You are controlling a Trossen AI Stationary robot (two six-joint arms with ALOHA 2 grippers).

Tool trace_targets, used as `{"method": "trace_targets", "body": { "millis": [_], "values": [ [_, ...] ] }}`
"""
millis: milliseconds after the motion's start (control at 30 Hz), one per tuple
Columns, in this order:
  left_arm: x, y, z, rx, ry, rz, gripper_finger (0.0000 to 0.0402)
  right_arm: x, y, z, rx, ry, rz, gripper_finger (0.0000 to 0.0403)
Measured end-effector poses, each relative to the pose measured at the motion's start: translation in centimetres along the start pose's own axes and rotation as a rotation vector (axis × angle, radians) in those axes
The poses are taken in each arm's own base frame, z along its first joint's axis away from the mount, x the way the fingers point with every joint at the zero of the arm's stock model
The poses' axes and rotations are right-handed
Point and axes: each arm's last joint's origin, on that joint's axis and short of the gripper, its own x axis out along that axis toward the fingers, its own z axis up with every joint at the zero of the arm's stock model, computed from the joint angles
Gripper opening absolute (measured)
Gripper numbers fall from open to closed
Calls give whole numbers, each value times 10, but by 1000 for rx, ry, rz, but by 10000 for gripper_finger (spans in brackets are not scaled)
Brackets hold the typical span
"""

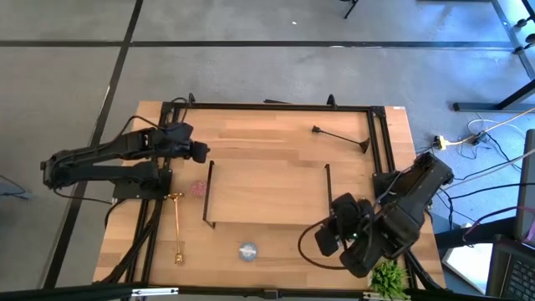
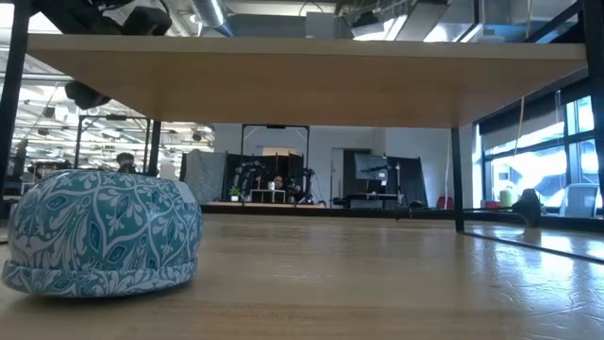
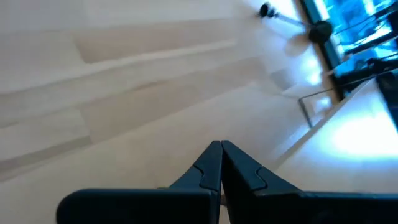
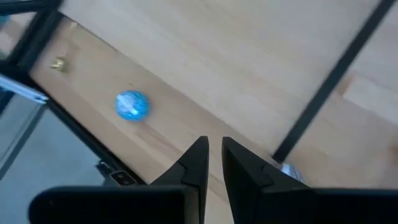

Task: Pick & Place candle stick holders
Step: Put the red scented candle on the shelf

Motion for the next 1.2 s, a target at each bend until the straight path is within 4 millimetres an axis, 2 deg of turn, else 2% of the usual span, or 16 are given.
{"method": "trace_targets", "body": {
  "millis": [233,400,633,800,967,1200],
  "values": [
    [-13,-9,6,-8,-101,-158,2,-6,2,4,-94,-9,30,48],
    [-23,-21,13,1,-145,-349,3,-6,3,13,-129,-48,49,48],
    [-35,-39,22,9,-176,-631,3,0,3,48,-122,-122,67,48],
    [-43,-48,28,45,-230,-766,3,12,5,79,-144,-170,55,48],
    [-47,-51,30,92,-254,-825,3,23,8,109,-142,-210,80,48],
    [-48,-52,29,111,-219,-854,3,35,14,148,-254,-249,167,48]
  ]
}}
